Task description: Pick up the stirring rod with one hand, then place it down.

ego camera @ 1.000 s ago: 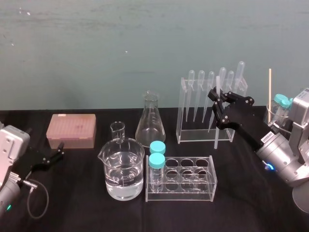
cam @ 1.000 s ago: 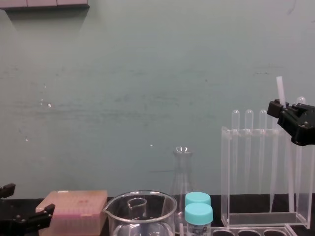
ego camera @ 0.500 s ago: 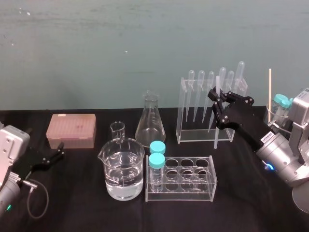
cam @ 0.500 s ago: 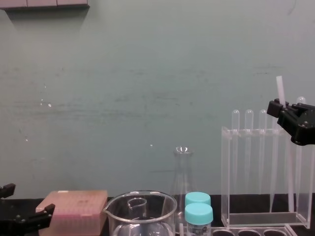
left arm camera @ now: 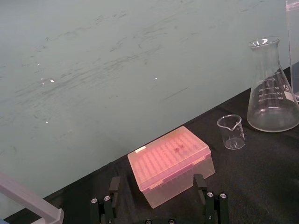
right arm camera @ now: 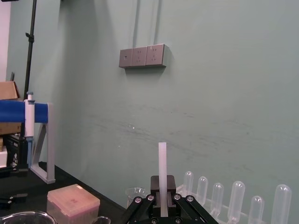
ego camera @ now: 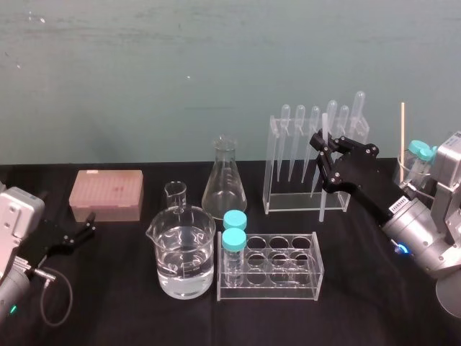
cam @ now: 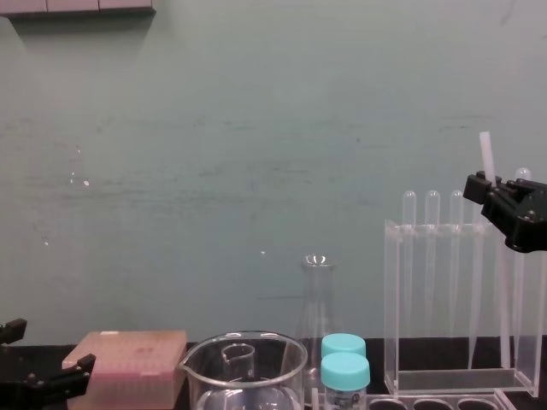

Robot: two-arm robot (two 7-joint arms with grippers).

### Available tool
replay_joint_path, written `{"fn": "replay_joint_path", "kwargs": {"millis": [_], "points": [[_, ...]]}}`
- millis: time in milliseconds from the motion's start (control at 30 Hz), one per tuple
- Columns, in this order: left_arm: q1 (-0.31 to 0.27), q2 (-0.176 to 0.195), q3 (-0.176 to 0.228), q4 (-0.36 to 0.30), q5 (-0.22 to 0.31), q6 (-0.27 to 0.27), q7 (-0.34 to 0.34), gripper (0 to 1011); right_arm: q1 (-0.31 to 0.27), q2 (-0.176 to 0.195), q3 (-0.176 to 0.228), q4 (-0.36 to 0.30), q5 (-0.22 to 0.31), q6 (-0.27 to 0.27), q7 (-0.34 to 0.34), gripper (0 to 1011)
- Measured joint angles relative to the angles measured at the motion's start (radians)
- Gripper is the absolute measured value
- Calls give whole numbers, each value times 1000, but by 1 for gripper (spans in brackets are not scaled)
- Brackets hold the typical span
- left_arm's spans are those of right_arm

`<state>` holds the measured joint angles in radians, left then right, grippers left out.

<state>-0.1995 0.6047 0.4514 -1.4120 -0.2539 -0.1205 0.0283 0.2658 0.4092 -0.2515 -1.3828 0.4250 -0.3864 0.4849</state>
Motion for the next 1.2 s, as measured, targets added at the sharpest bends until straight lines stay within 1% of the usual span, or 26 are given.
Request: {"fn": "replay_joint_path", "kwargs": {"millis": [1200], "points": [[0,0,0,0,0,0,0,1000,0,0,0,0,0,0,0,70]]}}
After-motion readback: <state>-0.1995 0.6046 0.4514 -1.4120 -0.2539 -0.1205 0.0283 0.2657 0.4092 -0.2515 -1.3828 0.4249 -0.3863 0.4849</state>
